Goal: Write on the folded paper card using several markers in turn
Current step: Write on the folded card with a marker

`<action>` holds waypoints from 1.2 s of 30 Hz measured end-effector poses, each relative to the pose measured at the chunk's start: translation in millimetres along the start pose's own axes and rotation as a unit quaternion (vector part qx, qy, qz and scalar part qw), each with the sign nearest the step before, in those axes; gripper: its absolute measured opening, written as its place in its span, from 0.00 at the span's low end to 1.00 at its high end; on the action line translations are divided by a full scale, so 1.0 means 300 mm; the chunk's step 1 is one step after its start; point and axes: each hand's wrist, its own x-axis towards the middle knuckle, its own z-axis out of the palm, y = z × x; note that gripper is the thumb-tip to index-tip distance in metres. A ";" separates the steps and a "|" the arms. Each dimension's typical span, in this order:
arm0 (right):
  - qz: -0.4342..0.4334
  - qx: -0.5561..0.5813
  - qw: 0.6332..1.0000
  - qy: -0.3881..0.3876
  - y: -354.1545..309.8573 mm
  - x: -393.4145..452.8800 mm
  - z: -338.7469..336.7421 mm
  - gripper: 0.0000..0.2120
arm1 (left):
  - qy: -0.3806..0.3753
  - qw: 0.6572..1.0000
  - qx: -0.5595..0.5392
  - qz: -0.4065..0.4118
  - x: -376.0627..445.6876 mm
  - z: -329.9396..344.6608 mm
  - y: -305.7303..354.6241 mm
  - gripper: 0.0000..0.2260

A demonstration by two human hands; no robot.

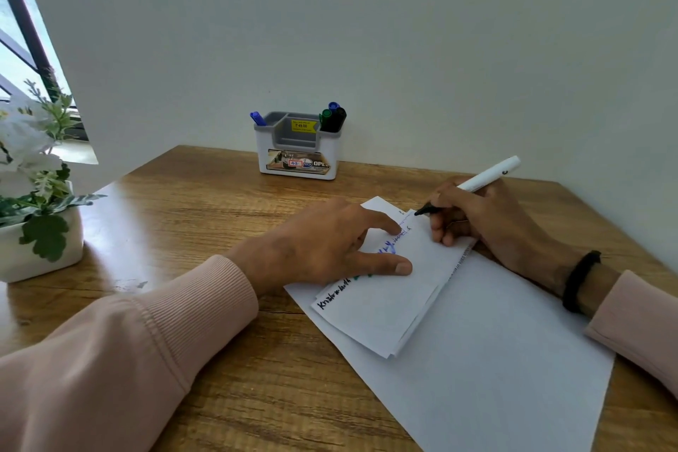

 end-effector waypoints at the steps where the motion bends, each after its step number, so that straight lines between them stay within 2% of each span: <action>1: -0.006 -0.027 1.000 0.004 0.002 0.002 0.002 0.09 | 0.001 1.000 0.001 0.000 0.000 0.000 0.000 0.30; 4: -0.028 -0.168 0.985 0.013 -0.007 0.010 0.017 0.13 | 0.003 1.000 0.008 0.004 -0.001 0.001 0.002 0.30; 8: -0.035 -0.248 0.968 0.011 -0.015 0.026 0.035 0.14 | 0.007 1.000 0.028 0.005 0.004 0.006 0.005 0.32; 16: -0.028 -0.280 0.959 0.021 0.005 0.024 0.034 0.13 | 0.021 0.999 0.030 0.005 0.005 0.011 0.003 0.33; 21: -0.004 -0.291 0.957 0.012 -0.013 0.015 0.043 0.25 | 0.026 0.999 0.028 0.009 0.001 0.010 0.004 0.33; 25: -0.005 -0.275 0.962 0.009 -0.013 0.017 0.042 0.22 | 0.027 0.999 0.032 0.006 0.002 0.010 0.003 0.33; 28: -0.014 -0.285 0.958 0.022 -0.010 0.016 0.046 0.26 | 0.023 0.999 0.031 0.005 0.001 0.010 0.004 0.34; 32: -0.022 -0.298 0.954 0.035 -0.001 0.017 0.044 0.18 | 0.022 0.999 0.034 0.002 0.002 0.009 0.006 0.33; 36: -0.021 -0.302 0.952 0.037 -0.001 0.019 0.047 0.17 | 0.017 0.999 0.033 0.004 0.003 0.003 0.010 0.33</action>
